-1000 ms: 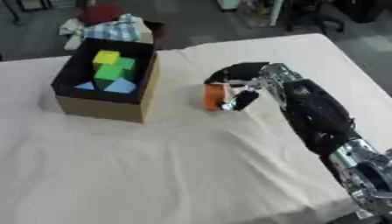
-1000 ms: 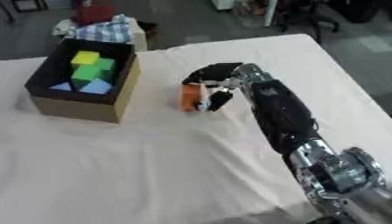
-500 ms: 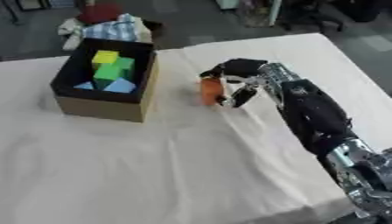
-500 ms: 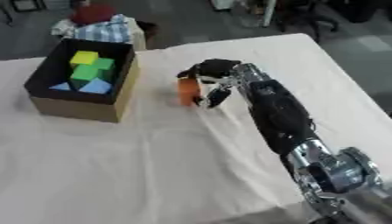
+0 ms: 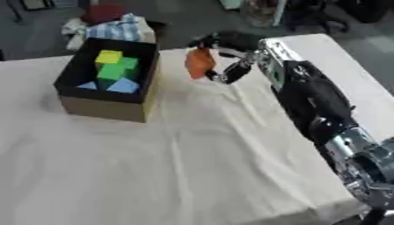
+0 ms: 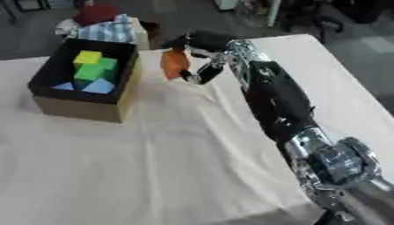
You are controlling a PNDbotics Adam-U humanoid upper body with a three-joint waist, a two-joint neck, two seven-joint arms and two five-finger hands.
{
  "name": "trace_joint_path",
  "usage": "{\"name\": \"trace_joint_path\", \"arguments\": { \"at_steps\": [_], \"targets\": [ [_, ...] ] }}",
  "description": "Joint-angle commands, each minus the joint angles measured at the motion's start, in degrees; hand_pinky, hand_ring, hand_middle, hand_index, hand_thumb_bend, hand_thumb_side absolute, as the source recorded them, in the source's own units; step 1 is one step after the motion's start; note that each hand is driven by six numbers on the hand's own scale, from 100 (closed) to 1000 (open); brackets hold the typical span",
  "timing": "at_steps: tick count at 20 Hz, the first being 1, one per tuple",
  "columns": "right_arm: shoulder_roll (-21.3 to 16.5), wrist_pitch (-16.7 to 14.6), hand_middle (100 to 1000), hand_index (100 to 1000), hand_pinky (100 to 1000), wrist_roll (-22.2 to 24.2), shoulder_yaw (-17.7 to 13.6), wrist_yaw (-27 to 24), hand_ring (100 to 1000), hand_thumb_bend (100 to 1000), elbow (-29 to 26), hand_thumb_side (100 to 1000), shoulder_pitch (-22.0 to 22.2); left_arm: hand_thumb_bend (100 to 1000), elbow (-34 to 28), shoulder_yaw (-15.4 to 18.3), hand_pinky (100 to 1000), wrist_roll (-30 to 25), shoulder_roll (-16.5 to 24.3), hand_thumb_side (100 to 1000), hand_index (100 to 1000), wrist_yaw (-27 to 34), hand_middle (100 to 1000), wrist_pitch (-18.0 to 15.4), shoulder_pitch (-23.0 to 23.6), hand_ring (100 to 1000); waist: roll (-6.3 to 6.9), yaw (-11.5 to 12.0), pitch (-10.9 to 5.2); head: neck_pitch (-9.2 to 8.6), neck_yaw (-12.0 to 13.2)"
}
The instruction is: Pick up objects on the table and place them in the box.
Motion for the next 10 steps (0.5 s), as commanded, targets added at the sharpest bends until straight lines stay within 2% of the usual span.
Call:
{"name": "trace_joint_path", "arguments": {
  "at_steps": [1, 4, 10],
  "targets": [
    [0.5, 1.1, 516, 963, 783, 0.8, -1.0, -2.5, 706, 100, -1.3, 100, -2.4, 100, -0.7, -0.2, 854, -0.5, 0.9, 783, 885, 0.1, 605, -0.2, -0.8, 607, -0.71, 0.7, -1.41, -0.14, -0.6],
    [2.5, 1.4, 532, 963, 783, 0.1, -1.2, -1.6, 712, 100, -1.2, 100, -3.0, 100, -0.6, -0.7, 854, -1.0, 0.5, 783, 885, 0.2, 605, -0.2, -0.9, 606, -0.56, 2.2, -1.83, 0.13, -1.2],
    [7.4, 2.3, 577, 965, 784, -3.2, -2.0, 5.0, 718, 100, -0.4, 100, -2.7, 100, -0.5, -1.4, 853, -1.6, -0.3, 782, 885, 0.6, 604, -0.4, -1.1, 606, -0.11, 4.8, -2.31, 0.68, -2.7]
  ]
}}
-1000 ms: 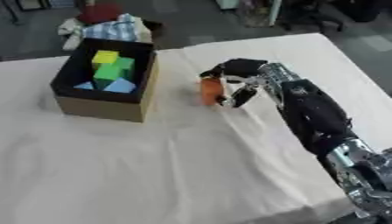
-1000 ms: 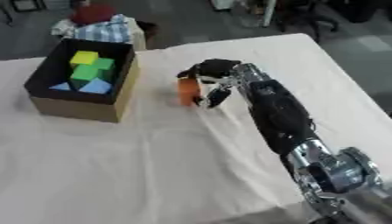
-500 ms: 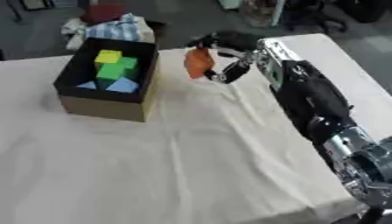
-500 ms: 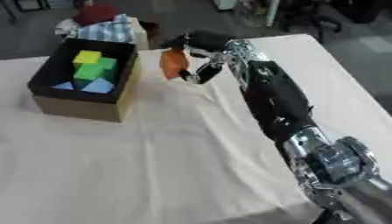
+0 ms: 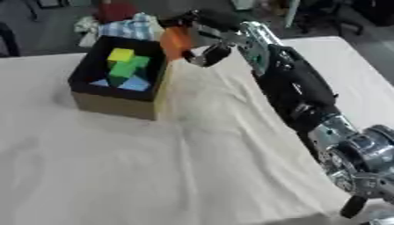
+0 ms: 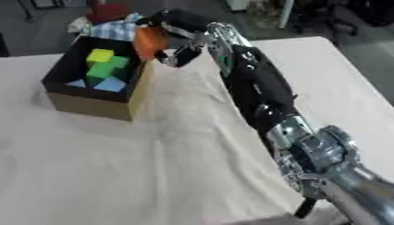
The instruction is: Pick up objects on the table and place them in the box.
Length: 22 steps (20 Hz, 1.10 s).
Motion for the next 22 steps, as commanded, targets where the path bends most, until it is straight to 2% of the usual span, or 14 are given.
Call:
{"name": "trace_joint_path", "arguments": {
  "at_steps": [1, 3, 5, 7, 8, 9, 11, 15, 16, 17, 22],
  "targets": [
    [1.8, 0.4, 589, 966, 785, -1.8, -0.6, 3.6, 722, 100, 0.0, 100, -1.1, 100, -0.6, -0.3, 853, -0.4, 0.2, 781, 885, 0.4, 604, -0.2, -0.9, 606, -0.05, 0.5, -1.82, 0.18, -0.8],
    [3.1, 0.1, 648, 982, 789, -2.4, -0.4, 5.8, 738, 100, 0.4, 100, -0.7, 100, -0.6, -0.3, 853, -0.5, 0.1, 782, 885, 0.4, 604, -0.2, -0.9, 606, 0.04, 0.7, -1.80, 0.25, -1.1],
    [4.0, -0.1, 754, 1000, 802, -2.6, -0.1, 8.1, 776, 100, 0.8, 128, -0.2, 100, -0.6, -0.3, 853, -0.5, 0.1, 782, 885, 0.4, 604, -0.2, -0.9, 606, 0.07, 0.8, -1.78, 0.34, -1.2],
    [4.7, 0.0, 869, 1000, 825, -1.9, 0.1, 10.4, 824, 100, 1.4, 241, 0.3, 100, -0.6, -0.3, 853, -0.5, 0.0, 782, 885, 0.4, 604, -0.2, -0.9, 606, 0.08, 0.9, -1.78, 0.38, -1.3],
    [4.8, 0.1, 929, 1000, 835, -1.5, 0.1, 11.3, 847, 100, 1.6, 330, 0.5, 100, -0.6, -0.3, 853, -0.5, -0.1, 781, 885, 0.4, 601, -0.2, -0.9, 606, 0.08, 0.9, -1.78, 0.37, -1.3],
    [4.8, 0.3, 961, 1000, 838, -1.3, -0.1, 11.9, 857, 100, 1.7, 380, 0.6, 100, -0.6, -0.3, 853, -0.5, -0.1, 781, 885, 0.4, 598, -0.2, -0.9, 606, 0.10, 0.8, -1.78, 0.38, -1.2],
    [4.7, 0.8, 1000, 1000, 843, -1.8, -0.4, 12.3, 880, 100, 1.5, 451, 0.7, 100, -0.6, -0.3, 853, -0.5, 0.0, 782, 885, 0.4, 597, -0.2, -0.9, 606, 0.11, 0.7, -1.79, 0.40, -1.1],
    [4.1, 1.1, 1000, 1000, 855, -3.9, -0.5, 11.1, 898, 100, 0.4, 455, 0.5, 100, -0.5, -0.2, 853, -0.4, 0.0, 782, 885, 0.3, 597, -0.1, -0.8, 606, 0.08, 0.4, -1.81, 0.48, -0.8],
    [3.9, 1.1, 1000, 1000, 855, -4.3, -0.4, 10.6, 897, 100, 0.2, 487, 0.4, 100, -0.5, -0.2, 853, -0.4, 0.0, 782, 885, 0.3, 597, -0.1, -0.8, 600, 0.10, 0.3, -1.81, 0.47, -0.6],
    [3.8, 1.1, 1000, 1000, 856, -4.5, -0.4, 10.1, 898, 100, 0.0, 464, 0.4, 100, -0.5, -0.1, 853, -0.4, 0.0, 782, 885, 0.3, 598, -0.2, -0.8, 598, 0.12, 0.2, -1.82, 0.47, -0.6],
    [3.0, 1.1, 1000, 1000, 868, -3.6, -0.4, 6.9, 910, 100, 0.0, 493, 0.3, 100, -0.5, 0.0, 853, -0.3, 0.1, 782, 885, 0.3, 599, -0.2, -0.7, 596, 0.16, -0.3, -1.90, 0.43, -0.4]
  ]
}}
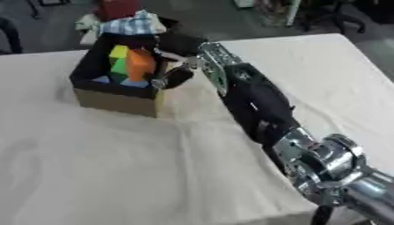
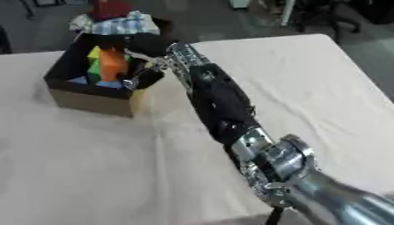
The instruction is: Pick up objects on the table and place them in the box.
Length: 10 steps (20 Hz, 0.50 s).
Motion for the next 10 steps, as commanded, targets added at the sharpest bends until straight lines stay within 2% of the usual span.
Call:
{"name": "trace_joint_path", "arguments": {
  "at_steps": [1, 2, 3, 5, 6, 8, 10],
  "targets": [
    [-1.6, -0.3, 1000, 1000, 880, 0.9, 0.0, -2.3, 923, 100, -1.3, 516, -1.6, 100, -0.5, 0.2, 853, 0.0, 0.5, 781, 885, 0.0, 599, 0.0, -0.6, 596, 0.15, -0.2, -1.86, -0.04, 0.2],
    [-1.7, -0.6, 1000, 1000, 882, 1.6, 0.2, -2.7, 927, 100, -1.3, 537, -1.6, 100, -0.5, 0.3, 853, 0.0, 0.5, 782, 885, 0.0, 599, 0.0, -0.6, 596, 0.14, -0.3, -1.85, -0.05, 0.2],
    [-1.7, -0.9, 1000, 1000, 887, 2.5, 0.4, -3.1, 935, 100, -1.1, 637, -1.6, 100, -0.5, 0.2, 853, 0.0, 0.5, 782, 885, 0.0, 599, 0.0, -0.6, 596, 0.14, -0.3, -1.84, -0.04, 0.2],
    [-1.8, -1.6, 1000, 1000, 904, 4.4, 0.6, -3.6, 953, 129, -1.0, 697, -1.6, 100, -0.5, 0.2, 853, 0.0, 0.5, 782, 885, 0.0, 599, -0.1, -0.7, 597, 0.16, -0.3, -1.80, -0.07, 0.2],
    [-1.8, -2.0, 1000, 1000, 910, 5.5, 0.8, -3.5, 959, 136, -1.0, 699, -1.6, 100, -0.5, 0.3, 853, 0.0, 0.5, 782, 885, -0.1, 599, 0.0, -0.7, 597, 0.18, -0.3, -1.77, -0.08, 0.2],
    [-2.0, -3.0, 1000, 1000, 930, 7.5, 1.6, -2.1, 996, 257, -1.4, 651, -1.8, 100, -0.5, 0.3, 853, 0.0, 0.6, 782, 885, -0.1, 599, 0.0, -0.6, 597, 0.17, -0.3, -1.73, -0.02, 0.3],
    [-2.0, -3.9, 1000, 1000, 929, 8.4, 1.9, 0.1, 1000, 352, -2.3, 525, -1.9, 100, -0.5, 0.4, 853, 0.1, 0.6, 783, 885, -0.1, 599, 0.0, -0.6, 596, 0.14, -0.2, -1.68, -0.01, 0.3]
  ]
}}
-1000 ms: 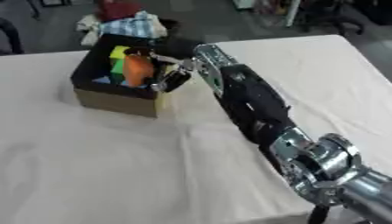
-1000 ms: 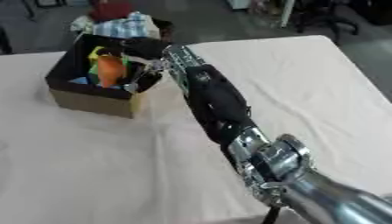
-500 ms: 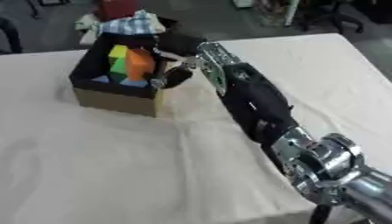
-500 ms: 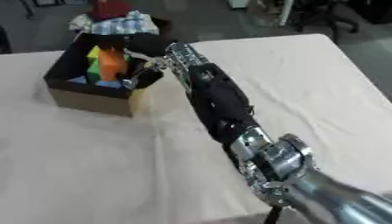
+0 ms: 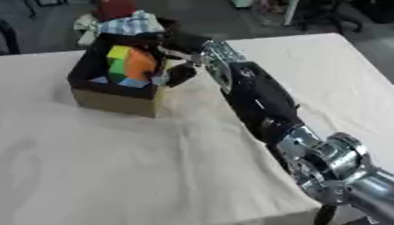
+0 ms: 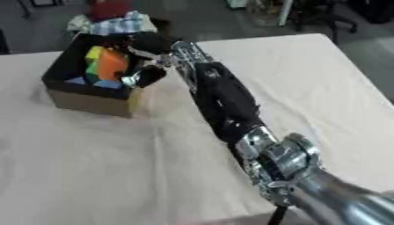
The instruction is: Pick up objects on the table and place them in the box.
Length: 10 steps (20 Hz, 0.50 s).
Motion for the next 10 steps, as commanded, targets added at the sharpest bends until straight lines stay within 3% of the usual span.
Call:
{"name": "trace_joint_path", "arguments": {
  "at_steps": [1, 5, 10],
  "targets": [
    [-1.4, -1.3, 1000, 1000, 930, 1.4, 0.5, 2.9, 1000, 371, -2.5, 501, -1.6, 100, -0.6, 0.3, 853, 0.1, 0.6, 782, 885, -0.1, 599, 0.0, -0.6, 596, 0.13, 0.1, -1.65, -0.02, 0.1],
    [-1.3, -2.0, 1000, 1000, 931, -0.2, 0.4, 5.9, 1000, 379, -3.2, 461, -1.6, 100, -0.7, 0.4, 853, 0.1, 0.6, 783, 885, 0.0, 598, 0.0, -0.6, 596, 0.07, 0.1, -1.59, -0.09, 0.1],
    [-1.9, -3.3, 1000, 1000, 928, -2.1, 0.5, 5.5, 998, 334, -3.7, 459, -1.9, 100, -0.6, 0.6, 852, 0.3, 0.7, 784, 885, 0.0, 598, 0.0, -0.4, 595, -0.10, -0.3, -1.56, -0.13, 0.6]
  ]
}}
